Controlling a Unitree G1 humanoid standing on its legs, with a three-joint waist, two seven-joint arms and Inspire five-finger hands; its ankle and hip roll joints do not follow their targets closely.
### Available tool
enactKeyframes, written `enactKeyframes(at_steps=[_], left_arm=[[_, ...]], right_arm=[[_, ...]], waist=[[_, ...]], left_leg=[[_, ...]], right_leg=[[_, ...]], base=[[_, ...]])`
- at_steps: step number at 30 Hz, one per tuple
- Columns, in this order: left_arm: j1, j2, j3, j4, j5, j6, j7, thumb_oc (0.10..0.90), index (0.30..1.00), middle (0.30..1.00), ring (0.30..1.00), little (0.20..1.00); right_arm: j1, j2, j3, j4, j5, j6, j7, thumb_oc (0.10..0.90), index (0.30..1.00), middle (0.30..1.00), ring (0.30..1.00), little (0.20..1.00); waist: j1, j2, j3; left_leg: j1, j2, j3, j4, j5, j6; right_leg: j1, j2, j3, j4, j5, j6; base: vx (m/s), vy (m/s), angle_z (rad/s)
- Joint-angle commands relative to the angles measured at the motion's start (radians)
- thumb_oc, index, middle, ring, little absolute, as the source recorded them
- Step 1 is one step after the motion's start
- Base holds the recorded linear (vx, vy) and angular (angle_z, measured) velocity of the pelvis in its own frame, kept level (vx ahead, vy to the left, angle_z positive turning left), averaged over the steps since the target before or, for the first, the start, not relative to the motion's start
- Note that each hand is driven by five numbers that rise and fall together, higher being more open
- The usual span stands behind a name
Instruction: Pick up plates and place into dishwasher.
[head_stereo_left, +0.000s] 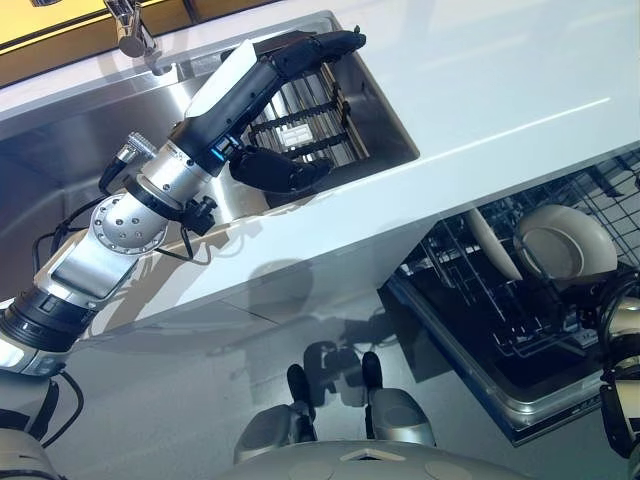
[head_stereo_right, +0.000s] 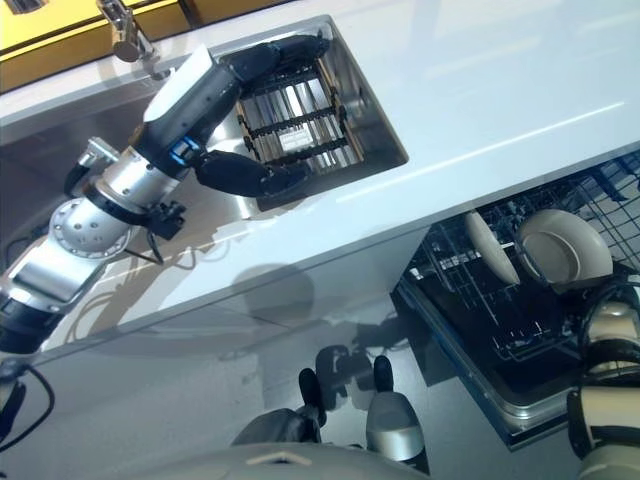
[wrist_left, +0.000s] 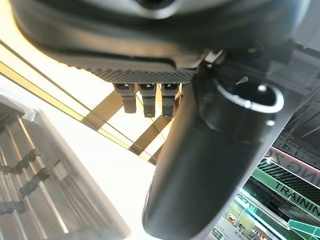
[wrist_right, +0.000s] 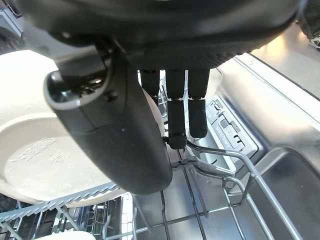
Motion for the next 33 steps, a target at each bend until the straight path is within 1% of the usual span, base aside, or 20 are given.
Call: enactKeyframes(at_steps=[1,5,6,7,10,12,14,16,17,20,27,33], left_arm=[[-0.147,-0.049,0.042,-0.074,-0.063,-0.048,0.065,0.800,0.900,0.900,0.900,0.900],[-0.130,-0.065,0.053,-0.072,-0.046,-0.045,0.064,0.800,0.900,0.900,0.900,0.900],[-0.130,-0.065,0.053,-0.072,-0.046,-0.045,0.064,0.800,0.900,0.900,0.900,0.900],[-0.115,-0.067,0.061,-0.069,-0.039,-0.050,0.063,0.800,0.900,0.900,0.900,0.900],[-0.105,-0.067,0.066,-0.069,-0.035,-0.051,0.067,0.800,0.900,0.900,0.900,0.900],[-0.092,-0.071,0.077,-0.059,-0.027,-0.056,0.069,0.800,0.900,0.900,0.900,0.900],[-0.085,-0.072,0.081,-0.054,-0.023,-0.059,0.070,0.800,0.900,0.900,0.900,0.900],[-0.063,-0.072,0.101,-0.046,-0.013,-0.059,0.063,0.800,0.900,0.900,0.900,0.900],[-0.061,-0.073,0.102,-0.045,-0.012,-0.060,0.063,0.800,0.900,0.900,0.900,0.900],[-0.030,-0.073,0.128,-0.034,-0.011,-0.071,0.062,0.800,0.900,0.900,0.900,0.900],[-0.009,-0.073,0.137,-0.017,-0.008,-0.089,0.056,0.800,0.900,0.900,0.900,0.900],[-0.002,-0.066,0.141,-0.013,-0.010,-0.092,0.060,0.800,0.900,0.900,0.900,0.900]], right_arm=[[0.033,0.006,0.093,-0.022,-0.058,-0.028,-0.008,0.800,0.900,0.900,0.900,0.900],[0.095,0.002,0.065,-0.089,-0.081,-0.044,-0.002,0.800,0.900,0.900,0.900,0.900],[0.095,0.002,0.065,-0.089,-0.081,-0.044,-0.002,0.800,0.900,0.900,0.900,0.900],[0.143,-0.009,0.042,-0.136,-0.084,-0.050,0.004,0.800,0.900,0.900,0.900,0.900],[0.180,-0.015,0.021,-0.181,-0.079,-0.052,-0.001,0.800,0.900,0.900,0.900,0.900],[0.231,-0.025,-0.015,-0.262,-0.069,-0.053,-0.014,0.800,0.900,0.900,0.900,0.900],[0.251,-0.025,-0.031,-0.291,-0.067,-0.061,-0.024,0.800,0.900,0.900,0.900,0.900],[0.309,-0.019,-0.080,-0.379,-0.066,-0.076,-0.049,0.800,0.900,0.900,0.900,0.900],[0.316,-0.018,-0.085,-0.389,-0.067,-0.076,-0.049,0.800,0.900,0.900,0.900,0.900],[0.375,-0.009,-0.149,-0.460,-0.082,-0.105,-0.063,0.800,0.900,0.900,0.900,0.900],[0.415,-0.015,-0.219,-0.488,-0.083,-0.119,-0.075,0.800,0.900,0.900,0.900,0.900],[0.437,-0.034,-0.257,-0.482,-0.087,-0.098,-0.078,0.800,0.900,0.900,0.900,0.900]], waist=[[0.018,0.003,-0.055],[0.006,-0.010,-0.067],[0.006,-0.010,-0.067],[-0.003,-0.018,-0.076],[-0.010,-0.025,-0.082],[-0.025,-0.034,-0.092],[-0.031,-0.037,-0.096],[-0.050,-0.045,-0.107],[-0.052,-0.045,-0.108],[-0.070,-0.050,-0.121],[-0.085,-0.054,-0.137],[-0.091,-0.060,-0.152]], left_leg=[[0.018,-0.014,0.026,0.019,-0.102,-0.005],[0.032,-0.013,0.036,0.011,-0.104,-0.004],[0.032,-0.013,0.036,0.011,-0.104,-0.004],[0.038,-0.012,0.041,0.007,-0.105,-0.003],[0.043,-0.012,0.045,0.006,-0.106,-0.003],[0.052,-0.011,0.052,0.003,-0.109,-0.002],[0.055,-0.011,0.055,0.003,-0.110,-0.002],[0.062,-0.011,0.064,0.002,-0.112,0.000],[0.063,-0.010,0.065,0.002,-0.113,0.001],[0.070,-0.008,0.076,0.002,-0.116,0.002],[0.078,-0.006,0.089,0.002,-0.122,0.004],[0.080,-0.004,0.092,0.002,-0.123,0.004]], right_leg=[[-0.046,0.052,-0.014,0.070,-0.043,0.036],[-0.039,0.056,-0.007,0.067,-0.040,0.040],[-0.039,0.056,-0.007,0.067,-0.040,0.040],[-0.036,0.059,-0.002,0.063,-0.038,0.042],[-0.033,0.061,0.002,0.062,-0.037,0.044],[-0.030,0.065,0.011,0.060,-0.036,0.046],[-0.028,0.066,0.014,0.060,-0.036,0.048],[-0.026,0.071,0.027,0.060,-0.035,0.049],[-0.026,0.071,0.029,0.060,-0.035,0.050],[-0.024,0.076,0.044,0.056,-0.034,0.054],[-0.021,0.084,0.061,0.054,-0.033,0.056],[-0.019,0.088,0.067,0.049,-0.032,0.058]], base=[[0.03,0.045,0.00],[0.01,0.038,0.00],[0.00,0.047,0.00],[0.01,0.039,0.00],[0.00,0.031,-0.01],[0.00,0.052,-0.07],[0.01,0.033,-0.08],[0.01,0.044,-0.08],[0.01,0.036,-0.10],[0.01,0.034,-0.13],[0.00,0.015,-0.07],[0.01,0.010,-0.11]])
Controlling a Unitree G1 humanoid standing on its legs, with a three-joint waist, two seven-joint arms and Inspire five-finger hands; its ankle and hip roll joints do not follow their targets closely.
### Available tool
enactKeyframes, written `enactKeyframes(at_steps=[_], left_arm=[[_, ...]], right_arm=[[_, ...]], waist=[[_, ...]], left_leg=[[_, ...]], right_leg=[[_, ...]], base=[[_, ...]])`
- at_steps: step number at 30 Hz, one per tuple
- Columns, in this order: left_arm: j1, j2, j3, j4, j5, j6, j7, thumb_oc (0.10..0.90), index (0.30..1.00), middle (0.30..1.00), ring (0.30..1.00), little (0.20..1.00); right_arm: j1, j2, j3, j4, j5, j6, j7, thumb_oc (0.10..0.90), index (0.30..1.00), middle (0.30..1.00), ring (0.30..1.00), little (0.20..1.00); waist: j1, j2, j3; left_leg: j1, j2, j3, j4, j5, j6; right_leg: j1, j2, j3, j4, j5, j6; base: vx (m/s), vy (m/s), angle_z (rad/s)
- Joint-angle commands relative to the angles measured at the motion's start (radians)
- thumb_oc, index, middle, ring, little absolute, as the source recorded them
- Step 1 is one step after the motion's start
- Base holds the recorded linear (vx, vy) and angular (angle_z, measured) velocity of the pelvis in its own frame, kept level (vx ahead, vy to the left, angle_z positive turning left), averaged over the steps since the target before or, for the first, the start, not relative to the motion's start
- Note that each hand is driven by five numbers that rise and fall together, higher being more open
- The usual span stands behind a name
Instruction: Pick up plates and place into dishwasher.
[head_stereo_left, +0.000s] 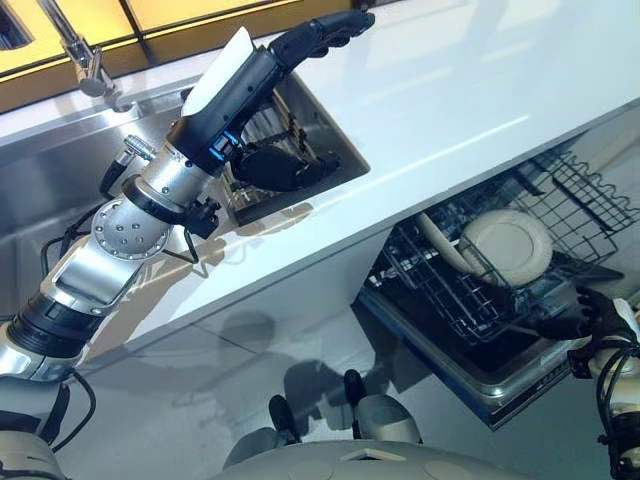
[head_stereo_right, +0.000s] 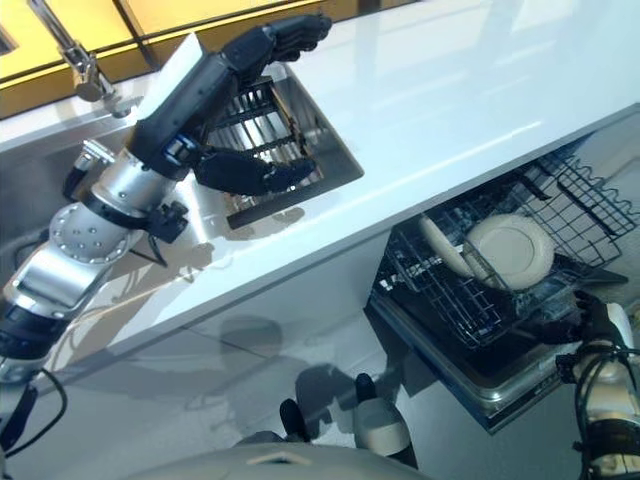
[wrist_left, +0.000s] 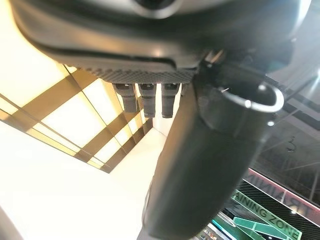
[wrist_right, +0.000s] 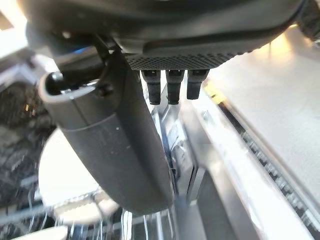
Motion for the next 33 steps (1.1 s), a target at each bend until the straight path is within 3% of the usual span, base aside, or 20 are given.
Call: enactKeyframes(at_steps=[1,5,7,18,33], left_arm=[[-0.054,-0.026,0.092,0.039,-0.013,-0.085,0.054,0.800,0.900,0.900,0.900,0.900],[-0.045,-0.021,0.097,0.035,-0.018,-0.088,0.045,0.800,0.900,0.900,0.900,0.900],[-0.045,-0.016,0.098,0.030,-0.024,-0.085,0.045,0.800,0.900,0.900,0.900,0.900],[-0.049,-0.015,0.079,0.022,-0.041,-0.079,0.037,0.800,0.900,0.900,0.900,0.900],[-0.092,0.013,0.036,0.009,-0.066,-0.082,0.056,0.800,0.900,0.900,0.900,0.900]], right_arm=[[-0.039,-0.134,-0.056,-0.002,-0.045,-0.032,-0.061,0.800,0.900,0.900,0.900,0.900],[-0.010,-0.143,-0.085,0.014,-0.053,-0.023,-0.056,0.800,0.900,0.900,0.900,0.900],[-0.009,-0.148,-0.083,0.008,-0.065,-0.029,-0.038,0.100,0.300,0.300,0.300,0.200],[-0.060,-0.162,0.014,0.045,-0.148,-0.051,0.012,0.100,0.300,0.300,0.300,0.200],[-0.279,-0.211,0.175,0.221,-0.178,0.012,0.043,0.100,0.300,0.300,0.300,0.200]], waist=[[0.002,0.025,-0.066],[0.003,0.019,-0.071],[0.005,0.018,-0.072],[0.029,0.020,-0.070],[0.089,0.047,-0.023]], left_leg=[[0.025,-0.009,0.021,0.007,-0.098,0.008],[0.025,-0.008,0.017,0.007,-0.099,0.011],[0.024,-0.008,0.015,0.007,-0.098,0.011],[0.019,-0.010,-0.002,0.007,-0.094,0.012],[-0.008,-0.012,-0.026,0.015,-0.085,0.004]], right_leg=[[-0.042,0.079,-0.011,0.049,-0.033,0.058],[-0.043,0.081,-0.010,0.053,-0.035,0.058],[-0.044,0.081,-0.009,0.052,-0.033,0.057],[-0.041,0.076,-0.020,0.050,-0.031,0.058],[-0.051,0.061,-0.058,0.058,-0.036,0.052]], base=[[0.00,0.000,0.00],[0.00,0.000,0.00],[0.00,0.000,0.00],[0.00,-0.010,0.00],[-0.02,-0.048,0.05]])
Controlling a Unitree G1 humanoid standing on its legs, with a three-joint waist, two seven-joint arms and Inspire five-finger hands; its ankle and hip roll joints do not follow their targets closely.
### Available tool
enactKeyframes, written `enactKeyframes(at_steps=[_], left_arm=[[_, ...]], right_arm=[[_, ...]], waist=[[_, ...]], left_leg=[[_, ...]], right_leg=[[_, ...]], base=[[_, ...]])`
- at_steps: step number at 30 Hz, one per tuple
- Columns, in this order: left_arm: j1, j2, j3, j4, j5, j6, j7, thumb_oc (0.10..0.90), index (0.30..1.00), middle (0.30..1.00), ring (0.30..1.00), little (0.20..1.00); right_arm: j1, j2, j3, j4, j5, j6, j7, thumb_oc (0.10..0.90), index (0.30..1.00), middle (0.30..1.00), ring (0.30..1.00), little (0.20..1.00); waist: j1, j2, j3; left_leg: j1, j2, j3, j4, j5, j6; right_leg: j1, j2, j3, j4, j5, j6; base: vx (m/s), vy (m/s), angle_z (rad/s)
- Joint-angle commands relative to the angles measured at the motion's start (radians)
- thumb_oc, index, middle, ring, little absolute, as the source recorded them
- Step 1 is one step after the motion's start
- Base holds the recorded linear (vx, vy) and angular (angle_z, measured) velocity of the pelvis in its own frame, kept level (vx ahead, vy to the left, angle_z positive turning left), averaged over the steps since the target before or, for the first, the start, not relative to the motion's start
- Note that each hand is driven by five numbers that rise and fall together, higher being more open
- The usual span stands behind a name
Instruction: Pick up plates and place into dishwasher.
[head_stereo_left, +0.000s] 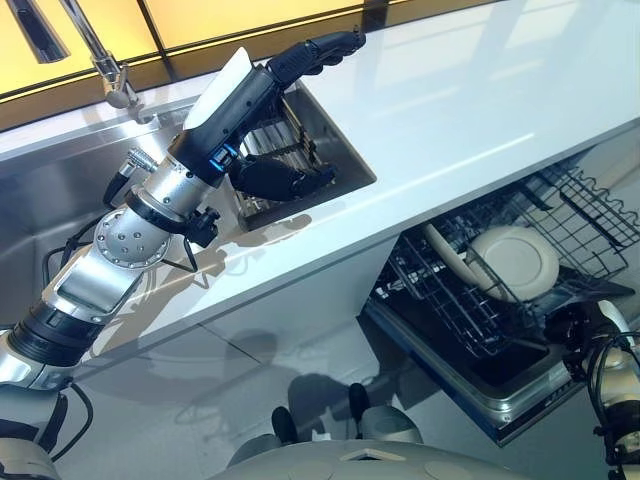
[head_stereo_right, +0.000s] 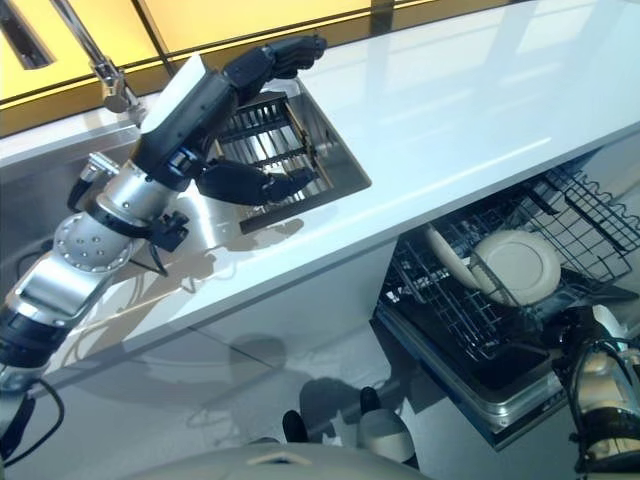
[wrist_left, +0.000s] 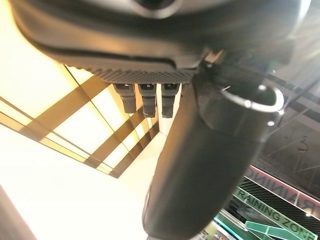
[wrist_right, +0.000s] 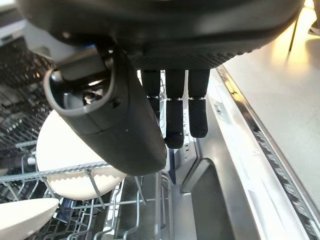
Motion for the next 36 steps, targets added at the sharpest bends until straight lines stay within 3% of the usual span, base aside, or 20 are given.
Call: enactKeyframes(at_steps=[1,12,14,21,27,36], left_arm=[[-0.123,0.010,0.037,0.007,-0.064,-0.079,0.062,0.800,0.900,0.900,0.900,0.900],[-0.168,0.025,0.027,-0.007,-0.063,-0.076,0.083,0.800,0.900,0.900,0.900,0.900],[-0.166,0.034,0.037,-0.027,-0.073,-0.073,0.072,0.800,0.900,0.900,0.900,0.900],[-0.181,0.031,0.036,-0.069,-0.088,-0.054,0.057,0.800,0.900,0.900,0.900,0.900],[-0.191,0.026,0.036,-0.081,-0.090,-0.040,0.049,0.800,0.900,0.900,0.900,0.900],[-0.213,0.012,0.040,-0.075,-0.088,-0.013,0.035,0.800,0.900,0.900,0.900,0.900]], right_arm=[[-0.145,-0.165,0.021,0.052,-0.072,-0.005,-0.017,0.100,0.300,0.300,0.300,0.200],[-0.253,-0.137,0.126,0.315,-0.151,0.070,0.101,0.100,0.300,0.300,0.300,0.200],[-0.246,-0.124,0.147,0.386,-0.187,0.140,0.176,0.100,0.300,0.300,0.300,0.200],[-0.223,-0.108,0.186,0.487,-0.232,0.209,0.290,0.100,0.300,0.300,0.300,0.200],[-0.197,-0.090,0.200,0.495,-0.254,0.208,0.337,0.100,0.300,0.300,0.300,0.200],[-0.198,-0.014,0.266,0.474,-0.309,0.273,0.548,0.100,0.300,0.300,0.300,0.200]], waist=[[0.027,0.020,0.007],[0.056,0.047,0.034],[0.068,0.053,0.041],[0.088,0.053,0.053],[0.092,0.050,0.060],[0.094,0.054,0.071]], left_leg=[[0.012,-0.012,-0.002,0.012,-0.092,0.004],[-0.001,-0.011,-0.013,0.018,-0.086,-0.004],[-0.002,-0.010,-0.021,0.017,-0.084,-0.007],[-0.007,-0.008,-0.036,0.022,-0.082,-0.010],[-0.008,-0.009,-0.045,0.026,-0.082,-0.010],[-0.007,-0.007,-0.047,0.024,-0.080,-0.012]], right_leg=[[-0.040,0.063,-0.036,0.057,-0.036,0.052],[-0.035,0.050,-0.066,0.051,-0.041,0.046],[-0.030,0.047,-0.080,0.050,-0.045,0.042],[-0.022,0.042,-0.105,0.048,-0.049,0.038],[-0.019,0.040,-0.106,0.048,-0.049,0.038],[-0.017,0.039,-0.104,0.045,-0.048,0.037]], base=[[-0.02,-0.039,0.07],[-0.01,-0.038,0.05],[-0.01,-0.045,0.11],[-0.01,-0.028,0.13],[0.00,-0.014,0.09],[0.00,-0.002,0.01]])
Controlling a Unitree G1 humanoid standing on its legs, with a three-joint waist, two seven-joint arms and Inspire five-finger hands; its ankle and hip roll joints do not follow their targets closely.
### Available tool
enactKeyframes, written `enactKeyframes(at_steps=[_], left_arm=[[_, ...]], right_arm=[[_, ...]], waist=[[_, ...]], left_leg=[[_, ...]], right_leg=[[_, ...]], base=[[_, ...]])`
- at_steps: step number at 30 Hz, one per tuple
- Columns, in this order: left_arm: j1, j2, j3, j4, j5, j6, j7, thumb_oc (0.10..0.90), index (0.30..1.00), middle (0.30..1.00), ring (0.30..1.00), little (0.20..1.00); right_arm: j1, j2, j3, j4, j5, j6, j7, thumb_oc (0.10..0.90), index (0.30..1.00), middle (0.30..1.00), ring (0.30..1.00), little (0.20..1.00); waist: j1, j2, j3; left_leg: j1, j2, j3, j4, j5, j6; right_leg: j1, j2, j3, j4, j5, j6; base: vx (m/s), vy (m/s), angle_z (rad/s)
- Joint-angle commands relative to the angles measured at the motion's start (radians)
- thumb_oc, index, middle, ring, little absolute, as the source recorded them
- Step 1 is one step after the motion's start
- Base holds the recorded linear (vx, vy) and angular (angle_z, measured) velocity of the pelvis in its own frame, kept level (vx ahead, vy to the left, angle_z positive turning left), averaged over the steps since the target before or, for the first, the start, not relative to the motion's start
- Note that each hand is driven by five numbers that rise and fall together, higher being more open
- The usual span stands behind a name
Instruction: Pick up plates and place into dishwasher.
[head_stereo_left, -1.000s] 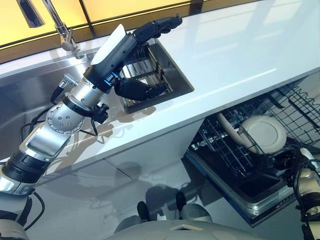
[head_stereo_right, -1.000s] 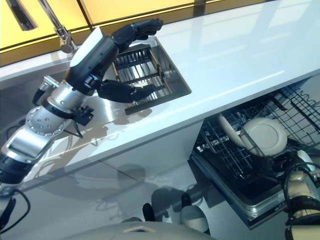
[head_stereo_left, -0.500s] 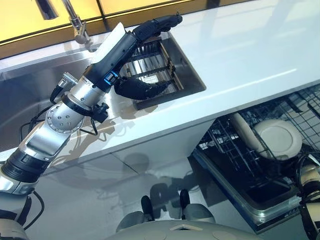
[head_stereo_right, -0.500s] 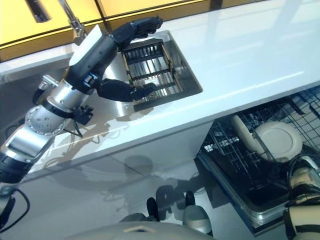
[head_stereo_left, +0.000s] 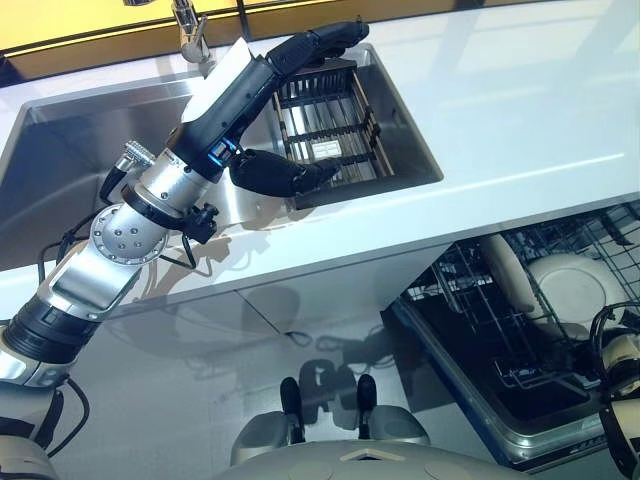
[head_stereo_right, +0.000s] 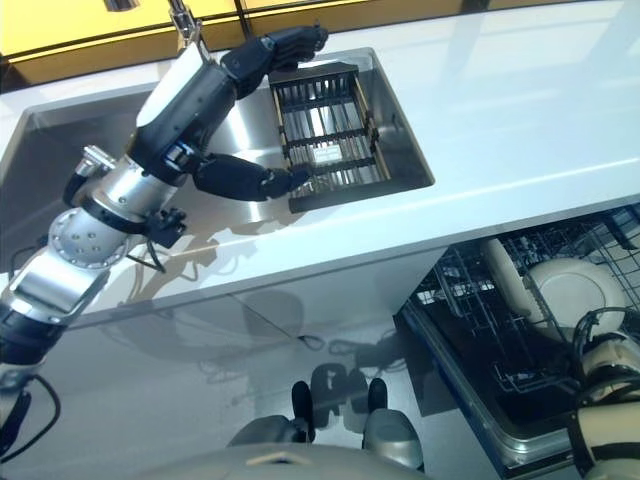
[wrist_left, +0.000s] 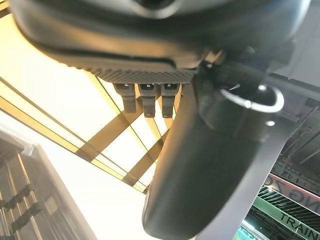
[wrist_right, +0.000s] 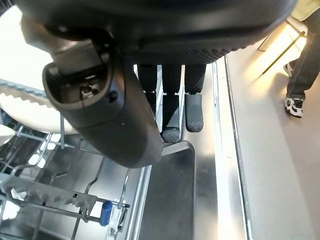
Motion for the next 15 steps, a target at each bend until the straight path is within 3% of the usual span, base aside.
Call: enactKeyframes(at_steps=[1,2,5,6,7,8,10,11,12,15], left_arm=[[-0.177,-0.008,0.045,-0.060,-0.064,-0.037,0.024,0.800,0.900,0.900,0.900,0.900],[-0.186,-0.017,0.039,-0.058,-0.060,-0.029,0.018,0.800,0.900,0.900,0.900,0.900],[-0.200,-0.024,0.032,-0.057,-0.060,-0.020,0.017,0.800,0.900,0.900,0.900,0.900],[-0.208,-0.032,0.030,-0.055,-0.062,-0.015,0.014,0.800,0.900,0.900,0.900,0.900],[-0.210,-0.034,0.029,-0.053,-0.062,-0.014,0.014,0.800,0.900,0.900,0.900,0.900],[-0.218,-0.036,0.026,-0.044,-0.067,-0.012,0.014,0.800,0.900,0.900,0.900,0.900],[-0.211,-0.046,0.036,-0.023,-0.066,-0.020,-0.004,0.800,0.900,0.900,0.900,0.900],[-0.211,-0.047,0.036,-0.020,-0.066,-0.021,-0.006,0.800,0.900,0.900,0.900,0.900],[-0.203,-0.058,0.044,-0.005,-0.058,-0.028,-0.014,0.800,0.900,0.900,0.900,0.900],[-0.177,-0.073,0.056,0.014,-0.042,-0.048,-0.015,0.800,0.900,0.900,0.900,0.900]], right_arm=[[0.057,0.048,0.095,0.091,-0.052,0.095,0.200,0.100,0.300,0.300,0.300,0.200],[0.049,0.058,0.117,0.093,-0.051,0.091,0.257,0.100,0.300,0.300,0.300,0.200],[0.043,0.069,0.126,0.098,0.037,0.059,0.221,0.100,0.300,0.300,0.300,0.200],[0.030,0.080,0.112,0.086,0.217,0.018,0.189,0.100,0.300,0.300,0.300,0.200],[0.028,0.085,0.107,0.081,0.244,0.015,0.178,0.100,0.300,0.300,0.300,0.200],[0.014,0.110,0.064,0.042,0.438,-0.015,0.106,0.100,0.300,0.300,0.300,0.200],[0.018,0.145,0.005,0.002,0.583,-0.100,0.002,0.100,0.300,0.300,0.300,0.200],[0.021,0.148,0.002,-0.003,0.591,-0.095,0.000,0.100,0.300,0.300,0.300,0.200],[0.034,0.172,-0.028,-0.063,0.698,-0.149,-0.051,0.100,0.300,0.300,0.300,0.200],[0.064,0.219,-0.066,-0.136,0.784,-0.215,-0.090,0.100,0.300,0.300,0.300,0.200]], waist=[[-0.015,0.040,0.006],[-0.012,0.038,0.006],[-0.009,0.037,0.008],[-0.008,0.036,0.009],[-0.008,0.037,0.009],[-0.010,0.037,0.008],[-0.013,0.038,0.000],[-0.013,0.038,0.000],[-0.019,0.039,-0.004],[-0.028,0.043,-0.007]], left_leg=[[0.026,-0.003,0.026,0.020,-0.105,-0.014],[0.027,-0.003,0.026,0.020,-0.104,-0.015],[0.030,-0.002,0.026,0.021,-0.105,-0.016],[0.032,-0.002,0.024,0.021,-0.105,-0.015],[0.033,-0.002,0.023,0.021,-0.105,-0.015],[0.038,-0.002,0.020,0.020,-0.107,-0.014],[0.040,-0.003,0.017,0.022,-0.111,-0.011],[0.041,-0.003,0.018,0.022,-0.112,-0.011],[0.044,-0.003,0.020,0.022,-0.113,-0.010],[0.052,-0.003,0.025,0.018,-0.116,-0.008]], right_leg=[[-0.022,0.045,-0.016,0.046,-0.047,0.036],[-0.020,0.044,-0.020,0.044,-0.046,0.035],[-0.016,0.043,-0.023,0.042,-0.046,0.035],[-0.012,0.042,-0.023,0.040,-0.044,0.034],[-0.011,0.042,-0.023,0.040,-0.044,0.034],[-0.007,0.042,-0.019,0.041,-0.044,0.032],[-0.008,0.043,-0.014,0.046,-0.048,0.031],[-0.008,0.043,-0.013,0.047,-0.048,0.031],[-0.009,0.045,-0.008,0.049,-0.047,0.030],[-0.009,0.047,-0.001,0.051,-0.047,0.032]], base=[[0.00,0.000,0.00],[0.00,0.000,0.00],[0.00,-0.003,0.05],[0.01,-0.001,0.12],[0.02,0.005,0.11],[0.03,0.007,0.06],[0.04,0.007,-0.02],[0.04,0.010,-0.07],[0.02,0.010,-0.07],[0.02,0.023,-0.05]])
